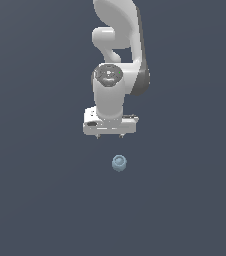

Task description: Pick up the object and move it to a goal position.

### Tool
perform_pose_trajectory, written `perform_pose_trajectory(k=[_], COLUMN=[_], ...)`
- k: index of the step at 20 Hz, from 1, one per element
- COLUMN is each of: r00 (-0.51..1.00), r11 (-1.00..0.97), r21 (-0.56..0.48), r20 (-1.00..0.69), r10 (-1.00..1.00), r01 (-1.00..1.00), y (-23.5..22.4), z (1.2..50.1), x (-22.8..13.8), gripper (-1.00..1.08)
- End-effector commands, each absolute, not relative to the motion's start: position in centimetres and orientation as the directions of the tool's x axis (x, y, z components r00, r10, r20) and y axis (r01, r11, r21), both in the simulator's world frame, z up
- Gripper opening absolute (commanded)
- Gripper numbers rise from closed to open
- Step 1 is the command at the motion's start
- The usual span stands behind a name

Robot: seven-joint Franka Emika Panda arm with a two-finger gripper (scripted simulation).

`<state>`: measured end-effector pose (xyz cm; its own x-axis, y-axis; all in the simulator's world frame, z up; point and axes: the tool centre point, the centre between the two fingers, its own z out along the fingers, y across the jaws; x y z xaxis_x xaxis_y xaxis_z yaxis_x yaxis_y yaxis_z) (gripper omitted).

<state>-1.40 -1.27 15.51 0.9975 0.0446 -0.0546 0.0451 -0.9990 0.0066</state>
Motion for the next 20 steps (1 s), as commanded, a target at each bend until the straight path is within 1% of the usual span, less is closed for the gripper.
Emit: perform_pose_trajectory(k=[1,4,10,20], r00=[0.998,0.997,0.994,0.997], r11=[-0.999,-0.999,-0.995,-0.998], r21=[0.007,0.002,-0.021,-0.019], r20=[-0.055,-0.053,-0.047,-0.042], r10=[0.045,0.054,0.102,0.058], r01=[0.045,0.054,0.101,0.058], y=[-1.3,-0.5,2.8,2.8], z=[15.5,15.5,15.7,15.0], x=[-1.4,-1.3,-1.2,-0.4], gripper=[1.0,1.0,1.0,1.0])
